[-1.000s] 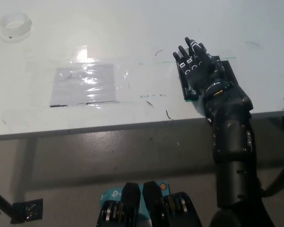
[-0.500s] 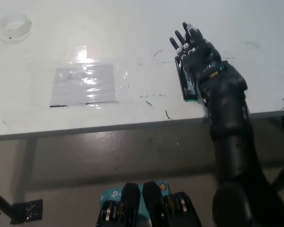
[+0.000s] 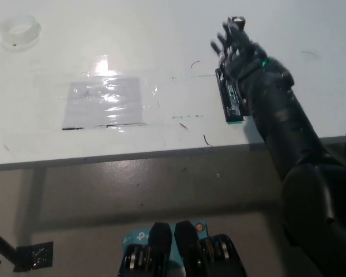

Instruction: A stapler is kept infront of the robot on the black mark on the desk and the robot uses its right hand to lift the top of the stapler to open it

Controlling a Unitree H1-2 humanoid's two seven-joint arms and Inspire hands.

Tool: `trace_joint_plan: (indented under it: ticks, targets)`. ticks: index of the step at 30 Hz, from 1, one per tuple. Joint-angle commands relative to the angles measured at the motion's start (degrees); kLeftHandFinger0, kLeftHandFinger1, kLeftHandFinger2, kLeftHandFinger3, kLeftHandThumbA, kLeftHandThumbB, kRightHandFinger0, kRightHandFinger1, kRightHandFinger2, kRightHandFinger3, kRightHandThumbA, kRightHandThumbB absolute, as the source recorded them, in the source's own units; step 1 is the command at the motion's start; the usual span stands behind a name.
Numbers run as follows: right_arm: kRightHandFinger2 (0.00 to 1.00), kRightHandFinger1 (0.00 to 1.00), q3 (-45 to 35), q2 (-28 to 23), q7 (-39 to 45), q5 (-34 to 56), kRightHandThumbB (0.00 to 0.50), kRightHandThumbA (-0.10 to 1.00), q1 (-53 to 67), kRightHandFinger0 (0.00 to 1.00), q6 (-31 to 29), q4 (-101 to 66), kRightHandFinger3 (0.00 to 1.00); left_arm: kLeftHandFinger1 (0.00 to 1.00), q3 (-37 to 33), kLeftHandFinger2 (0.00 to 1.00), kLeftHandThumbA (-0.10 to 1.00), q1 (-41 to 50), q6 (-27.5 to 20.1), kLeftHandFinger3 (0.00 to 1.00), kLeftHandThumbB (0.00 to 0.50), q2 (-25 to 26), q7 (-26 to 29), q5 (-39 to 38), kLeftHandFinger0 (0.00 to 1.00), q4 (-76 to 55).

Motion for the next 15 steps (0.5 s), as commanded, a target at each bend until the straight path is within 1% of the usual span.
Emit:
trace_joint_plan:
  ticks: [1, 2, 3, 4, 5, 6, 9, 11, 13, 14, 15]
  targets:
    - [0.73, 0.68, 0.55, -1.99, -0.56, -3.27, 0.000, 0.43, -4.71, 0.62, -5.14, 2.57, 0.88, 0.53, 0.22, 0.67, 1.00, 0.54, -2.01, 0.80, 0.122, 1.29, -0.74, -0.42, 0.41, -0.55]
    - [0.71, 0.65, 1.15, -2.17, -1.87, -4.29, 0.000, 0.43, -5.10, 0.60, -5.38, 3.89, 0.88, 0.52, 0.26, 0.65, 1.00, 0.55, -1.52, 0.80, 0.128, 1.17, -0.54, -0.44, 0.40, -0.88]
    - [0.70, 0.64, 1.49, -2.20, -2.26, -4.92, 0.000, 0.43, -5.27, 0.59, -5.55, 4.46, 0.88, 0.52, 0.26, 0.64, 1.00, 0.50, -1.63, 0.80, 0.127, 1.22, -0.69, -0.54, 0.42, -0.71]
    - [0.70, 0.64, 1.49, -2.23, -2.27, -5.04, 0.000, 0.43, -5.36, 0.58, -5.69, 4.71, 0.88, 0.52, 0.26, 0.64, 1.00, 0.49, -1.64, 0.80, 0.127, 1.22, -0.72, -0.55, 0.42, -0.69]
    - [0.70, 0.64, 1.47, -2.18, -3.40, -5.27, 0.000, 0.44, -5.71, 0.56, -5.59, 5.35, 0.87, 0.52, 0.12, 0.64, 1.00, 0.19, -1.60, 0.79, 0.127, 1.12, -0.56, -0.36, 0.43, -0.59]
    - [0.70, 0.64, 1.28, -1.83, -3.58, -5.33, 0.000, 0.44, -5.71, 0.56, -5.69, 5.50, 0.87, 0.52, 0.10, 0.64, 1.00, 0.15, -1.85, 0.79, 0.121, 1.13, -0.52, -0.24, 0.43, -0.33]
    - [0.70, 0.62, 0.92, -1.29, -3.32, -5.58, 0.000, 0.45, -5.46, 0.54, -6.32, 5.58, 0.87, 0.53, -0.08, 0.66, 1.00, 0.05, -1.73, 0.78, 0.129, 1.21, -0.63, -0.13, 0.42, -0.31]
    - [0.72, 0.64, 0.52, -0.83, -2.72, -5.38, 0.000, 0.44, -5.52, 0.56, -6.30, 5.68, 0.89, 0.53, -0.12, 0.67, 1.00, 0.11, -1.71, 0.79, 0.135, 1.21, -0.77, -0.28, 0.43, -0.42]
    - [0.69, 0.62, 0.45, -0.60, -3.02, -5.59, 0.000, 0.42, -5.83, 0.52, -6.33, 5.77, 0.89, 0.50, -0.10, 0.62, 1.00, 0.11, -1.77, 0.77, 0.141, 1.07, -0.47, -0.12, 0.42, -0.58]
    - [0.68, 0.60, 0.59, -0.65, -2.98, -5.89, 0.000, 0.42, -6.00, 0.50, -6.26, 5.80, 0.88, 0.49, -0.03, 0.62, 1.00, 0.04, -1.81, 0.77, 0.156, 1.09, -0.65, -0.40, 0.42, -0.34]
    - [0.70, 0.61, 0.65, -0.74, -2.85, -6.13, 0.000, 0.42, -6.18, 0.50, -6.18, 5.75, 0.90, 0.50, -0.11, 0.64, 1.00, 0.07, -1.95, 0.78, 0.152, 1.21, -0.82, -0.34, 0.42, -0.21]
